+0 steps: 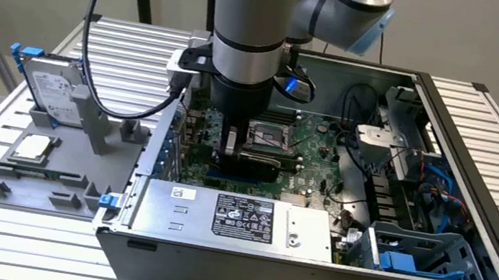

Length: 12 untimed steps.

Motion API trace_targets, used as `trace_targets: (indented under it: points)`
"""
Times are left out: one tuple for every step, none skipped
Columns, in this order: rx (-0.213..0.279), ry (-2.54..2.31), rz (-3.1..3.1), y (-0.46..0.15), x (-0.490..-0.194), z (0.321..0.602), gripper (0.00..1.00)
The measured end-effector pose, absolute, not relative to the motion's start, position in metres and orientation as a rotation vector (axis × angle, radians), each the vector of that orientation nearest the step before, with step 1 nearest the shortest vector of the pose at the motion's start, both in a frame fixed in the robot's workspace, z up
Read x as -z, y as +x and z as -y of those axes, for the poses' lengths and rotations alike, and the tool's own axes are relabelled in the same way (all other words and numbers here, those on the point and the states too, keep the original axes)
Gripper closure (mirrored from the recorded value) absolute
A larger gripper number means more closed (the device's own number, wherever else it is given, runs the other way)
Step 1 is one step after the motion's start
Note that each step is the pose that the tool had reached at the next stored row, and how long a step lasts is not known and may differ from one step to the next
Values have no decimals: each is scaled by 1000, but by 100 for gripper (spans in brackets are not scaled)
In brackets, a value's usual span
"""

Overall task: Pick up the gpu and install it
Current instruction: 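Insert the gpu into the slot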

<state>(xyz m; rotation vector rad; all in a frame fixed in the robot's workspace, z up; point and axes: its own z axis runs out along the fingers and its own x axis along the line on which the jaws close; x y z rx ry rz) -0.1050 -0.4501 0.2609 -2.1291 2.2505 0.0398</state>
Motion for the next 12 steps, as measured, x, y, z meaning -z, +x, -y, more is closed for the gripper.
trace_targets:
  points:
    - [-40,-2129,-2251,-105,-261,450,100]
    - [-40,-2129,-2250,-105,-260,450,100]
    - [-40,-2129,-2251,-105,-260,450,100]
    - [-40,-2129,-2251,-105,-260,450,100]
    - [-40,-2129,-2251,-105,-260,450,100]
    - [-40,-2129,-2251,-105,-259,450,100]
    - [-40,-2129,-2251,-105,-259,450,100]
    - [-40,-2129,-2251,-105,-259,450,100]
    - [-40,-2129,-2251,-105,-259,450,100]
    - [-40,-2129,-2251,-105,-259,450,100]
    - [-40,-2129,-2251,-105,-259,450,100]
    - [-40,-2129,-2250,-105,-259,449,100]
